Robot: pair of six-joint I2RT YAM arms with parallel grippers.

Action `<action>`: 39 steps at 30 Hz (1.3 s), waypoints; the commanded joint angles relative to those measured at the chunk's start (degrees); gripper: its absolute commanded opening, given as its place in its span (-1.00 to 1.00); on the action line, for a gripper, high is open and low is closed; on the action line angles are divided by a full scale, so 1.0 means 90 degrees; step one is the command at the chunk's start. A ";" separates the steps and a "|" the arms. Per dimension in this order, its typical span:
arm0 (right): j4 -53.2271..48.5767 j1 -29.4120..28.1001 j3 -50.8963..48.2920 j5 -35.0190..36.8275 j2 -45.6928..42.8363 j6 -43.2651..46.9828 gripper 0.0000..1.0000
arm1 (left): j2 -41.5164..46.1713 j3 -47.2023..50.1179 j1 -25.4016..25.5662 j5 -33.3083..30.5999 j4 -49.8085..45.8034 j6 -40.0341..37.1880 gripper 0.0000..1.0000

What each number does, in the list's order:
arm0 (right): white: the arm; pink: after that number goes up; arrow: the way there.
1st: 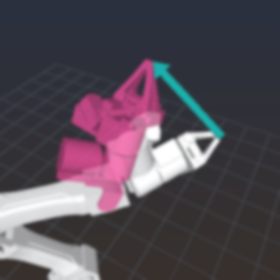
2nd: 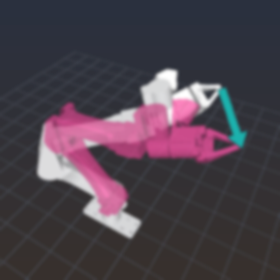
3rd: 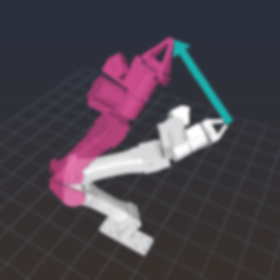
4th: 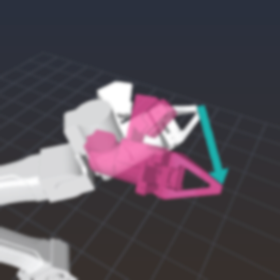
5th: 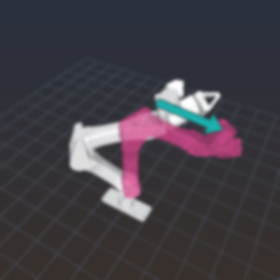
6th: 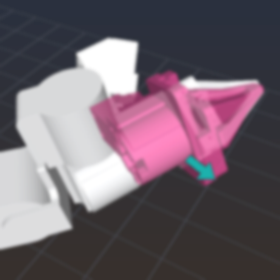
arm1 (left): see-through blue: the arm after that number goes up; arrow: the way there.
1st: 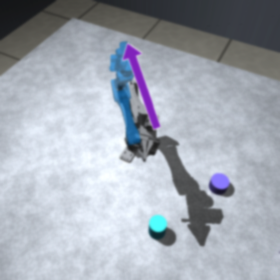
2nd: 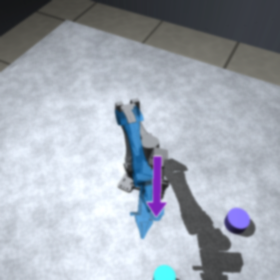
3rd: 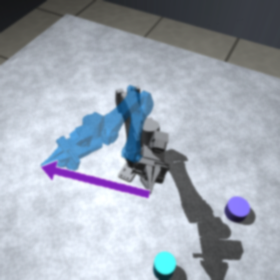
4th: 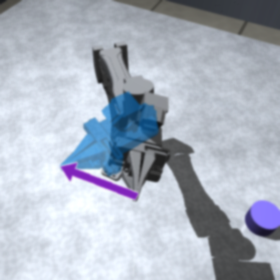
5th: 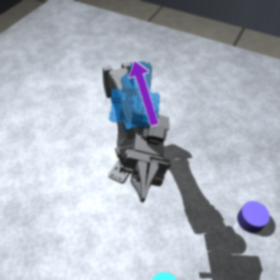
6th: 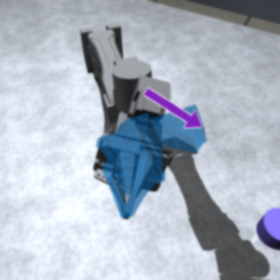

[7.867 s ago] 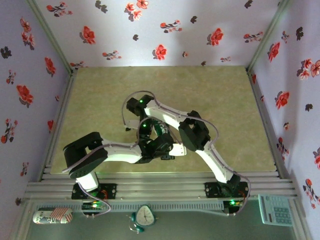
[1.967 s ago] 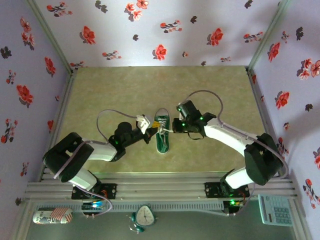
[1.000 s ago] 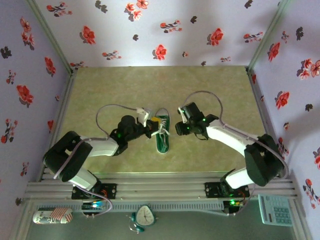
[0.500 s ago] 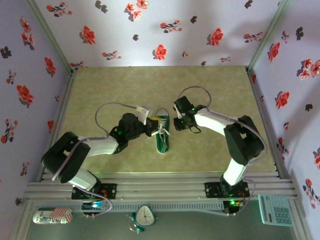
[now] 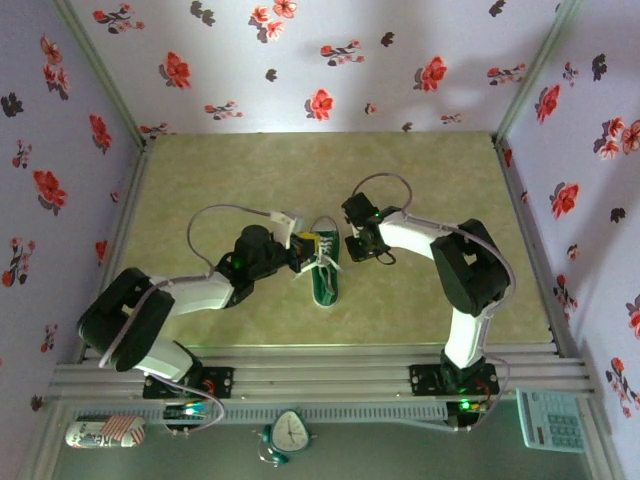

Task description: Tie the shoes

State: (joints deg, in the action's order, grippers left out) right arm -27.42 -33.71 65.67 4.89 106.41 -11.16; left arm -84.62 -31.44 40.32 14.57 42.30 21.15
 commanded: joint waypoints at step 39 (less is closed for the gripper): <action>0.2110 -0.0632 -0.1812 -0.2338 -0.2058 -0.0771 -0.27 | -0.0043 0.0157 -0.0185 0.0011 0.0300 0.0365 -1.00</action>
State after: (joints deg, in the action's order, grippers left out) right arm -10.28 -39.86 49.21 -14.41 86.48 -18.09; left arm -85.01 -30.59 39.09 14.59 42.85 23.73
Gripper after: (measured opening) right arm 0.367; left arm 0.062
